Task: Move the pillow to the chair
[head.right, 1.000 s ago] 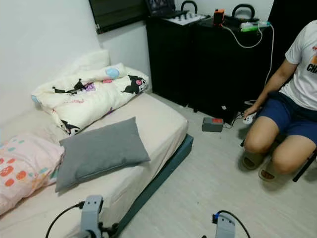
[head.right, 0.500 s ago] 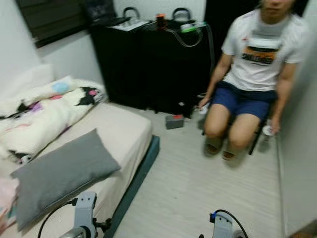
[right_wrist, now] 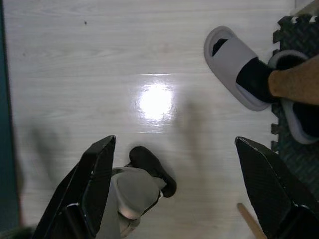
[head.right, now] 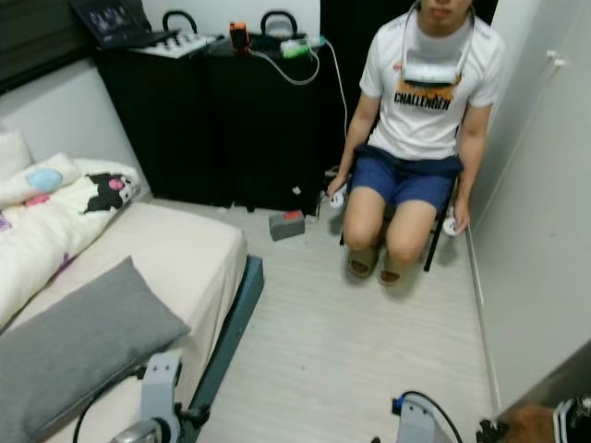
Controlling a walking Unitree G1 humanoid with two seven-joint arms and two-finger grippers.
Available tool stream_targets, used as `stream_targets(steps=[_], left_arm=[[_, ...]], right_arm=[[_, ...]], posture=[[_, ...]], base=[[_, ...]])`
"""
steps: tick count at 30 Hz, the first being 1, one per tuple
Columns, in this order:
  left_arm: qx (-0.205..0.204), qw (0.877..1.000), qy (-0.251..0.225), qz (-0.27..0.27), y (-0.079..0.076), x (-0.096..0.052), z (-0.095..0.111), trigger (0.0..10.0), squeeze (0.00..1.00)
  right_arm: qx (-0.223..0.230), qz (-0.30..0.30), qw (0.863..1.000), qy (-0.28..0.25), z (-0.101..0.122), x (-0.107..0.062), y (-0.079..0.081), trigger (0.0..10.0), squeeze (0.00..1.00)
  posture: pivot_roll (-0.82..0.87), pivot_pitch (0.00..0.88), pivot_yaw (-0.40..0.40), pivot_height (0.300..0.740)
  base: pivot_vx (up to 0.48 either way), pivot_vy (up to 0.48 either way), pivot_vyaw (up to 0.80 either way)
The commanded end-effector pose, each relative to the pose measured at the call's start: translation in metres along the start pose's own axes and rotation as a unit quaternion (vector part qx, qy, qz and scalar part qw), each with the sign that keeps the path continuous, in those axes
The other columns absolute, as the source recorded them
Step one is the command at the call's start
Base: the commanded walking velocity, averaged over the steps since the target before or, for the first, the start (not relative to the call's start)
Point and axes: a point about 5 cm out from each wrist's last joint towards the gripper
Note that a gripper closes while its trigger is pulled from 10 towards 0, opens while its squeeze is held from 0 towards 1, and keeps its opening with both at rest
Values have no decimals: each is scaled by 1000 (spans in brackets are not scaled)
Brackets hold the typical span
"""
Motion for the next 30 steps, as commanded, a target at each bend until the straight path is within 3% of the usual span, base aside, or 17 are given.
stream_targets(steps=[1, 14, 16, 17, 18, 30], left_arm=[[1, 1000, 6, 11, 8, -2, -4, 10000, 0], [10, 999, -36, 7, 4, 2, 26, 10000, 0], [10, 999, -38, 6, 3, 3, 28, 10000, 0], [10, 999, -38, 6, 3, 3, 28, 10000, 0], [11, 999, -39, 5, 2, 3, 29, 10000, 0], [24, 999, -49, -5, -4, 4, 35, 10000, 0]], right_arm=[[11, 5, 1000, 3, -4, -1, 5, 10000, 0], [24, 8, 999, -22, 1, -1, 7, 10000, 0], [25, -10, 999, -40, 25, 3, -33, 10000, 0], [25, -10, 999, -40, 25, 3, -33, 10000, 0], [26, -15, 998, -47, 33, 3, -45, 10000, 0], [36, -17, 996, -75, 46, 3, -50, 10000, 0]], posture=[[-17, 19, 32, 740], [-13, 16, 35, 740], [-12, 16, 34, 740], [-12, 16, 34, 740], [-15, 16, 36, 740], [-14, 20, 35, 740]], base=[[0, 0, -800], [0, 0, -800], [0, 0, -800], [0, 0, -800], [0, 0, -800], [0, 0, -800]])
Point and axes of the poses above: a point about 5 cm out from each wrist's last joint towards the gripper, its own x axis pointing out of the wrist towards the gripper, its own z axis along the axis of the wrist's last joint, y = z × x, and after that the axes turned 8 degrees about -x, right-handed
